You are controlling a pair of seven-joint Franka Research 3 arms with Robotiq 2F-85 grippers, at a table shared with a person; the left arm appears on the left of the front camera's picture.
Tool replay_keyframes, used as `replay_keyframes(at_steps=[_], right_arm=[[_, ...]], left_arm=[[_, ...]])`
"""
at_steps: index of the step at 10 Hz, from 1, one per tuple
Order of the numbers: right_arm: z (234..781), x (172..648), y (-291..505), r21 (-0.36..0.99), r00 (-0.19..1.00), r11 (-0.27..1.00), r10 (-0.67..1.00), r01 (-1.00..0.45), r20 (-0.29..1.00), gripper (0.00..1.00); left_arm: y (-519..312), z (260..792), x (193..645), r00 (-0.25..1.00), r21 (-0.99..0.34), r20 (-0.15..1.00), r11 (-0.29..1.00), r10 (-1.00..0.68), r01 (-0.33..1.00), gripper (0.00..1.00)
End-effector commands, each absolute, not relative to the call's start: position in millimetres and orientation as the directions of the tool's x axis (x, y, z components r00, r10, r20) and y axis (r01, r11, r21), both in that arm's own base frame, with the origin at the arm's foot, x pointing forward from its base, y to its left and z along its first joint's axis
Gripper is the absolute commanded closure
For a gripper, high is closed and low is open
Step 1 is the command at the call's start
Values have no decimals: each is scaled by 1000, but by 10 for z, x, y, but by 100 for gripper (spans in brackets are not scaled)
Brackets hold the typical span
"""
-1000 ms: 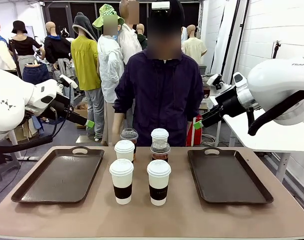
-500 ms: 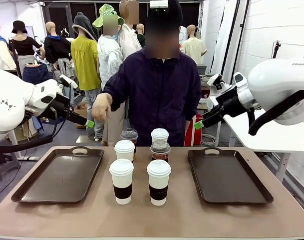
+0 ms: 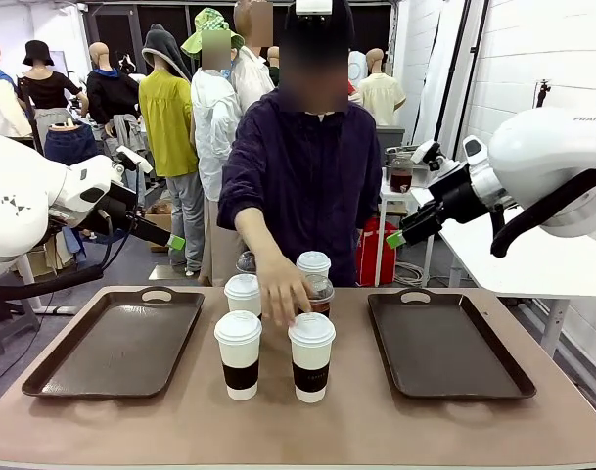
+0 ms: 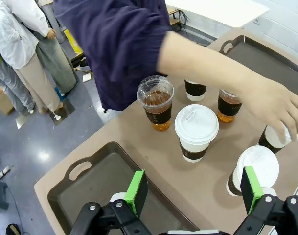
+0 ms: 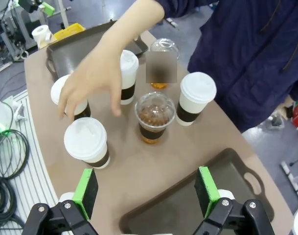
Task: Distribute the coffee onto the tray.
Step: Pick up one iced Americano and place it on the right Handle tray.
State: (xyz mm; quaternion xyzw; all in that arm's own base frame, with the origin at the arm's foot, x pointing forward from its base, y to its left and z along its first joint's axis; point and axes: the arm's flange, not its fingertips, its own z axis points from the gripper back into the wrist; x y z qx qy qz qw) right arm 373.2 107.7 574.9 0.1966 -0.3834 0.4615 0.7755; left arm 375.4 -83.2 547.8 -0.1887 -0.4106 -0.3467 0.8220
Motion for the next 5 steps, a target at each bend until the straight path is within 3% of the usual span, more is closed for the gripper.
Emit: replay_keyframes(at_steps=[1, 5], right_arm=[[5744, 4003, 928, -50, 203, 398, 567, -916, 798, 0], [5368, 4347, 665, -71, 64, 229, 537, -971, 841, 0]], left_arm=[[-816, 5477, 3751, 425, -32, 806, 686, -411, 727, 0], [-816, 5477, 3751, 425, -32, 806, 686, -411, 727, 0]])
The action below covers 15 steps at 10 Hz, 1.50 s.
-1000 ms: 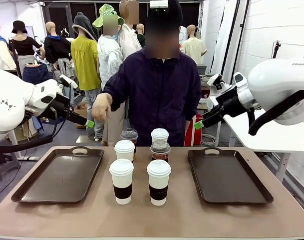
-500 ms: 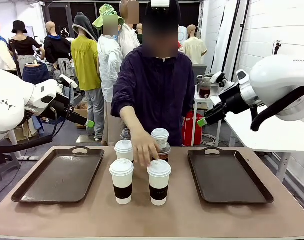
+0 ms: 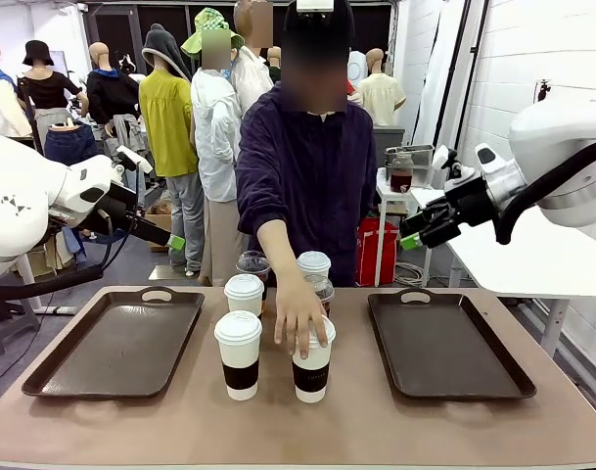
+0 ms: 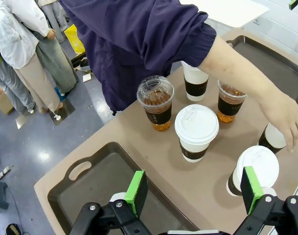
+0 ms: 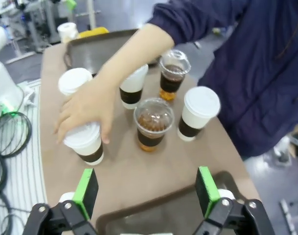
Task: Distribute the coffee onto the tray.
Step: Pick up one iced Americano and place it on the right Handle tray.
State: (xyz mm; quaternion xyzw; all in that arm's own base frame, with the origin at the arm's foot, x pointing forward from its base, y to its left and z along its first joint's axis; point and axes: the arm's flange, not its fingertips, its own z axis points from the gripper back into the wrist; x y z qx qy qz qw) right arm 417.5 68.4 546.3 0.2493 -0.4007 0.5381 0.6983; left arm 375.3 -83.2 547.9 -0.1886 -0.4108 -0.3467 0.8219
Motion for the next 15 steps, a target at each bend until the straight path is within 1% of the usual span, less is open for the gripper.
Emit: replay_keyframes(at_steps=[1, 3, 6, 7, 8, 9, 13, 15], right_arm=[[5281, 4379, 650, -79, 32, 188, 524, -979, 851, 0], [5065, 4434, 620, -81, 8, 157, 498, -984, 867, 0], [4902, 4468, 642, -45, 27, 135, 490, -990, 871, 0], [4873, 4475, 646, -32, 40, 139, 488, -990, 872, 0], [4897, 4461, 643, -12, 87, 185, 516, -983, 852, 0], [4829, 4421, 627, -24, 50, 141, 503, -990, 863, 0], [4827, 4417, 605, -21, 60, 149, 522, -989, 851, 0], [4584, 4602, 638, -54, 34, 168, 481, -984, 876, 0]], left_arm=[[-816, 5477, 3751, 425, -32, 806, 686, -411, 727, 0], [-816, 5477, 3751, 425, -32, 806, 686, -411, 727, 0], [-816, 5477, 3751, 425, -32, 806, 686, -411, 727, 0], [-816, 5477, 3751, 425, -32, 806, 686, -411, 727, 0], [-816, 5477, 3751, 425, -32, 806, 686, -411, 727, 0], [-816, 5477, 3751, 425, -32, 806, 686, -411, 727, 0], [-816, 5477, 3751, 425, -32, 806, 686, -411, 727, 0], [-816, 5477, 3751, 425, -32, 806, 686, -411, 727, 0]])
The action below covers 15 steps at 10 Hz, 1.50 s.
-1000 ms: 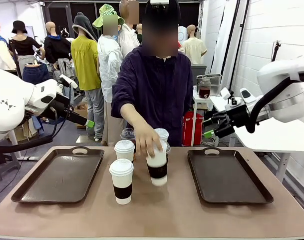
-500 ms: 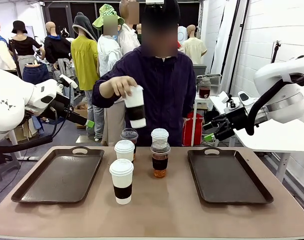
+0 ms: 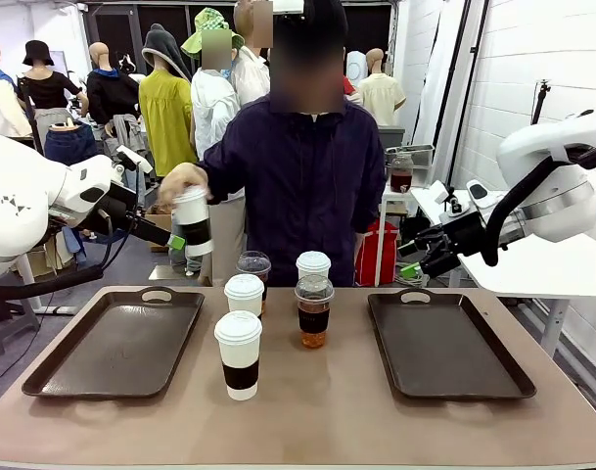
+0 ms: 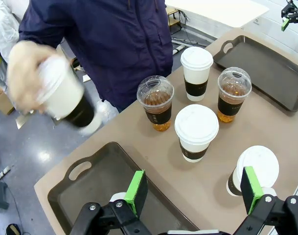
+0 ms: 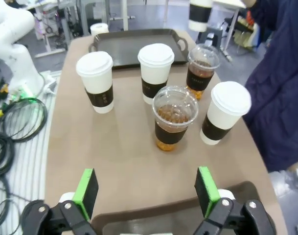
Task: Distribute the coffee onto the tray.
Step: Pick up one iced Americano and place it on the right Handle tray.
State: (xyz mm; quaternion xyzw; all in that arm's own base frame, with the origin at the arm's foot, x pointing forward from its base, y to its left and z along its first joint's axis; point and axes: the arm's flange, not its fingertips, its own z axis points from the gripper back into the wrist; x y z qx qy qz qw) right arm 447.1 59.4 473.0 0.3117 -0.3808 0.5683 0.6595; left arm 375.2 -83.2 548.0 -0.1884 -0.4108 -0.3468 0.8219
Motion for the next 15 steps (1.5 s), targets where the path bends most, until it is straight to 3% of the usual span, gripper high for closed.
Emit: replay_keyframes(at_steps=[1, 4, 5, 10, 15], right_arm=[[4438, 4660, 665, -62, 21, 164, 456, -985, 890, 0], [4091, 4777, 757, -101, -28, 157, 411, -982, 911, 0], [3952, 4823, 788, -98, -57, 87, 385, -991, 921, 0], [3522, 5163, 719, 7, 5, -6, 309, -1000, 951, 0], [3410, 5232, 735, 31, 33, 13, 310, -999, 950, 0]], left_arm=[[-816, 5477, 3751, 425, -32, 806, 686, -411, 727, 0], [-816, 5477, 3751, 425, -32, 806, 686, -411, 727, 0], [-816, 5477, 3751, 425, -32, 806, 686, -411, 727, 0], [-816, 5477, 3751, 425, -32, 806, 686, -411, 727, 0], [-816, 5477, 3751, 425, -32, 806, 686, -411, 727, 0]])
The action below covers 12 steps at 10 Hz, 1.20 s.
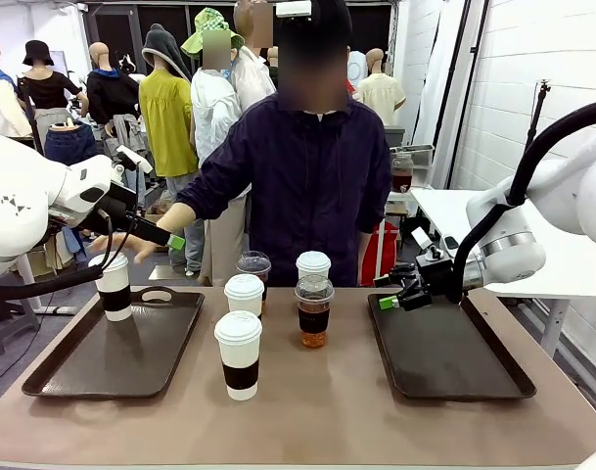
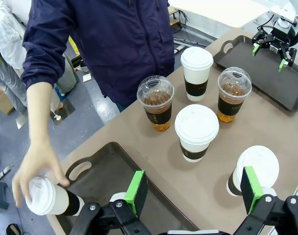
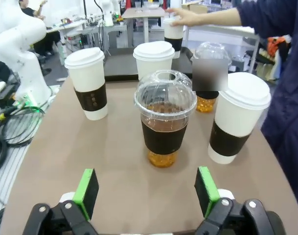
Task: Distribute the coffee onto the tray.
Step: Pick up one iced Americano and place it on the right Handle tray.
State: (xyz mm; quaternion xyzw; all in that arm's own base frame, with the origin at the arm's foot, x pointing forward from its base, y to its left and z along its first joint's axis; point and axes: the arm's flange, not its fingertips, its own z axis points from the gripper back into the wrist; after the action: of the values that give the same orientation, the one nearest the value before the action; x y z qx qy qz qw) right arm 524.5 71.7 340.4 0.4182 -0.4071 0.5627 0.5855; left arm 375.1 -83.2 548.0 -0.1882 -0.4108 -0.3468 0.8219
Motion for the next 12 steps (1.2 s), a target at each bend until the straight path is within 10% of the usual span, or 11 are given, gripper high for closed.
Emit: replay_keyframes(at_steps=[1, 12], right_arm=[[3410, 5232, 735, 31, 33, 13, 310, -999, 950, 0], [2783, 5712, 1003, 34, 38, 26, 176, -999, 984, 0]], left_arm=[[-816, 5477, 3751, 425, -32, 806, 686, -411, 727, 0], [-816, 5477, 3751, 425, -32, 806, 686, -411, 727, 0]])
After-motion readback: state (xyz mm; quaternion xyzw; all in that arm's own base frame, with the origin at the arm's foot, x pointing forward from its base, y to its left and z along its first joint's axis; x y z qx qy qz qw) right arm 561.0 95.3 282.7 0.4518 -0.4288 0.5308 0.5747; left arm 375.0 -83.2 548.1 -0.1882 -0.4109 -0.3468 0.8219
